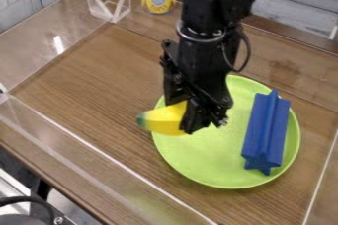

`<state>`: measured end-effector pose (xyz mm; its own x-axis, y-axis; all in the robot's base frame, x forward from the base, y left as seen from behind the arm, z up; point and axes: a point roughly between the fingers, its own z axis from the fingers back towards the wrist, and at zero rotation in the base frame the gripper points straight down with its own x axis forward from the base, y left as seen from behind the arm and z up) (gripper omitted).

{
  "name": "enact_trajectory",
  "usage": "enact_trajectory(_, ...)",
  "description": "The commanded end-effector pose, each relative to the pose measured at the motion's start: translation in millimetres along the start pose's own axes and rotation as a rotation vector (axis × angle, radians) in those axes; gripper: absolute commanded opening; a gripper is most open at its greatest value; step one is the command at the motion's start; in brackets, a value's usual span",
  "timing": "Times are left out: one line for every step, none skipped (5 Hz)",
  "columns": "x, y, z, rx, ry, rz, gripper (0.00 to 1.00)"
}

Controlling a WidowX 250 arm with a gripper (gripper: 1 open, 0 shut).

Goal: Remove the banana from inside the green plate and put it on the table

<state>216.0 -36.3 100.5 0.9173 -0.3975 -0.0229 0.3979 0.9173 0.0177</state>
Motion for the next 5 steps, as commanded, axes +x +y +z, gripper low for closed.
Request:
enact_trajectory(5.4,11,21.6,0.023,-0.069,-0.001,0.00)
enact_trajectory(2.2,17,25.1,0.027,-0.075,0.007,0.00)
enact_trajectory(-2.6,33,28.1,0.043,-0.085,0.005,0.00)
enact_trajectory(-12.8,61,28.0,0.057,-0.101,0.003,0.00)
enact_trajectory(-23.9,89,24.1,0.067,-0.118,-0.001,0.00)
